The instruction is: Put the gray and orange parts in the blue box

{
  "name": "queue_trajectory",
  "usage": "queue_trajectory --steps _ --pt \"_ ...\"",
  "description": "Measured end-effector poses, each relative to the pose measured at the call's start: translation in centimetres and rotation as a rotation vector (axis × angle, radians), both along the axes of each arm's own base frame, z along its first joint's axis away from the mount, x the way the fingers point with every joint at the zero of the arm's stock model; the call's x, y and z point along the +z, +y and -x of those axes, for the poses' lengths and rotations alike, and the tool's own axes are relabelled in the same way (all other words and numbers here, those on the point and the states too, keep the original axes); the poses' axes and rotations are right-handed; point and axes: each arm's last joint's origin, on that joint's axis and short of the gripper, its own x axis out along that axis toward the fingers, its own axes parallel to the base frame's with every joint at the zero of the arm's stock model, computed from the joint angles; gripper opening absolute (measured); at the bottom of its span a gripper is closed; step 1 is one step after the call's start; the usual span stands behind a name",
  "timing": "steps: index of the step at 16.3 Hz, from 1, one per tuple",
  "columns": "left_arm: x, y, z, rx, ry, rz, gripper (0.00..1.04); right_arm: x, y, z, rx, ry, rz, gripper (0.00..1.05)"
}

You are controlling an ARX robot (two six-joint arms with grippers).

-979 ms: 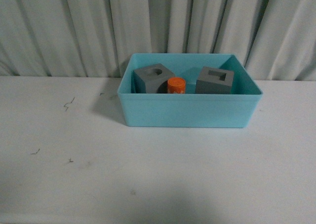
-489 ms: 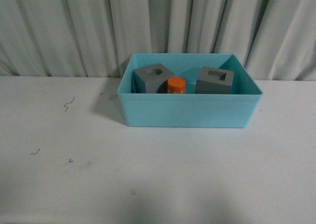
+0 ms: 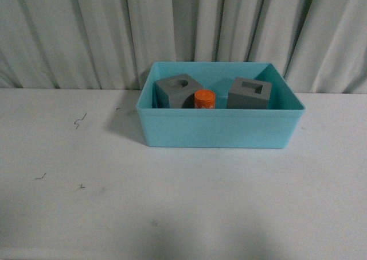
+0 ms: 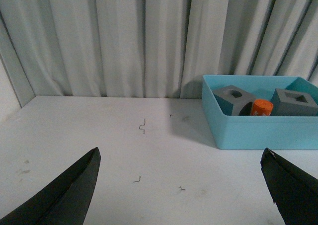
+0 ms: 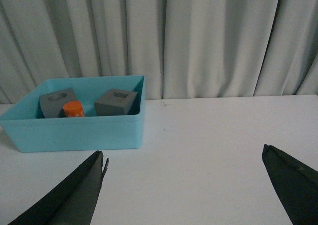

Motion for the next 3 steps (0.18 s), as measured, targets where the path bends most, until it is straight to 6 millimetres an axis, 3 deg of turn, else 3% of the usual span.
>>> queue_trajectory --steps 3 --pt "-0.01 0.00 0.00 0.000 0.000 0.000 0.98 0.00 0.00 0.00 0.000 0.000 0.000 0.98"
